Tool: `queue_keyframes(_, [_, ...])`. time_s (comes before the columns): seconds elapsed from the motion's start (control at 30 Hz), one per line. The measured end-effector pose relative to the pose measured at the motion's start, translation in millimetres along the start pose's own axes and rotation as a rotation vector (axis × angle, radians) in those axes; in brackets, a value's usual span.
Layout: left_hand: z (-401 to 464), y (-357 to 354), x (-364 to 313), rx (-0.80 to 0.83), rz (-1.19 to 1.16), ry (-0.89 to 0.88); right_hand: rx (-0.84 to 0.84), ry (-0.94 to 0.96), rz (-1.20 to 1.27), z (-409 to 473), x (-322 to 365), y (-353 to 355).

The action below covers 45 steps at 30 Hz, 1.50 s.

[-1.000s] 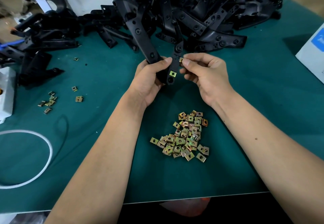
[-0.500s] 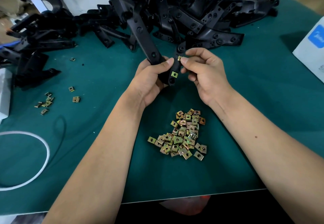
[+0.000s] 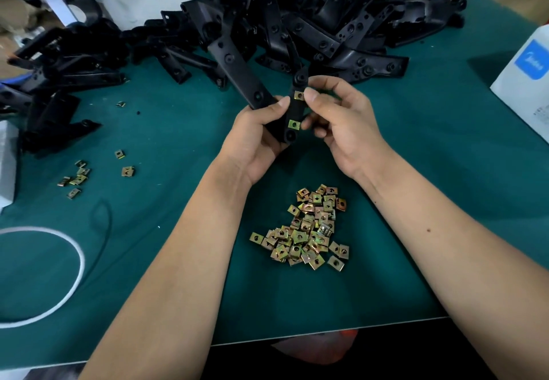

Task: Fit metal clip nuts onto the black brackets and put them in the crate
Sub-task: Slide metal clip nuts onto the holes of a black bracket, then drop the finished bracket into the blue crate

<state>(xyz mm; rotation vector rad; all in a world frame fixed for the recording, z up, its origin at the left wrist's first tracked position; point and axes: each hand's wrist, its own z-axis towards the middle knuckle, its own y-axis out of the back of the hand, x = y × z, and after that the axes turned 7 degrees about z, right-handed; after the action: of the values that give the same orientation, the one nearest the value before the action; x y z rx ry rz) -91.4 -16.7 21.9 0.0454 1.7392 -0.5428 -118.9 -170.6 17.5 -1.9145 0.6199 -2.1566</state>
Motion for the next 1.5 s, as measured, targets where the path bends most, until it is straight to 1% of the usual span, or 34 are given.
queue_keyframes(0.07, [-1, -1, 1, -0.027, -0.058, 0.029, 0.011, -0.019, 0.026, 0, 1, -1])
queue_keyframes(0.17, [-2, -2, 0, -0.074, -0.076, 0.036, -0.010, -0.049, 0.013, -1, 0, -1])
queue_keyframes(0.27, [-4, -10, 0, -0.116, -0.060, 0.012, -0.074, -0.038, 0.036, -3, -2, -4])
queue_keyframes(0.37, [-8, -29, 0, -0.170, -0.070, -0.042, -0.065, -0.084, 0.111, -5, 4, -8])
queue_keyframes(0.47, [-14, -59, 2, -0.093, -0.036, -0.085, -0.088, -0.165, 0.300, -12, 21, 1])
queue_keyframes(0.53, [-15, -88, 5, -0.035, 0.028, -0.107, -0.087, -0.137, 0.381, -21, 40, 18])
queue_keyframes(0.6, [-16, -125, 7, -0.030, 0.166, -0.147, -0.104, -0.067, 0.407, -34, 61, 38])
queue_keyframes(0.67, [-17, -167, 14, -0.023, 0.323, -0.211, -0.175, 0.047, 0.422, -49, 84, 64])
queue_keyframes(0.77, [-21, -234, 30, -0.021, 0.579, -0.367, -0.276, 0.254, 0.512, -80, 115, 117])
queue_keyframes(0.8, [-23, -256, 36, 0.005, 0.640, -0.406, -0.324, 0.322, 0.532, -93, 125, 137])
queue_keyframes(0.9, [-43, -326, 69, 0.243, 0.690, -0.448, -0.506, 0.516, 0.507, -151, 156, 206])
queue_keyframes(0.97, [-63, -366, 98, 0.423, 0.691, -0.416, -0.643, 0.605, 0.498, -201, 169, 252])
queue_keyframes(1.03, [-85, -398, 133, 0.585, 0.701, -0.351, -0.844, 0.626, 0.469, -251, 170, 294])
queue_keyframes(1.1, [-102, -416, 173, 0.731, 0.717, -0.237, -1.064, 0.556, 0.451, -291, 156, 332])
queue_keyframes(1.13, [-108, -420, 194, 0.798, 0.742, -0.163, -1.155, 0.487, 0.444, -308, 144, 348])
queue_keyframes(1.2, [-119, -420, 236, 0.929, 0.847, -0.021, -1.287, 0.273, 0.429, -336, 113, 372])
queue_keyframes(1.23, [-122, -415, 255, 0.979, 0.923, 0.019, -1.312, 0.162, 0.428, -346, 98, 378])
queue_keyframes(1.3, [-125, -401, 286, 1.046, 1.098, 0.042, -1.359, -0.014, 0.420, -364, 70, 384])
queue_keyframes(1.37, [-125, -389, 306, 1.082, 1.250, 0.023, -1.436, -0.095, 0.396, -376, 49, 388])
queue_keyframes(1.4, [-125, -385, 312, 1.094, 1.280, 0.021, -1.485, -0.117, 0.379, -380, 42, 391])
queue_keyframes(1.47, [-124, -383, 316, 1.094, 1.219, 0.009, -1.567, -0.144, 0.360, -382, 39, 401])
queue_keyframes(1.5, [-124, -383, 315, 1.068, 1.155, -0.033, -1.599, -0.121, 0.356, -381, 39, 402])
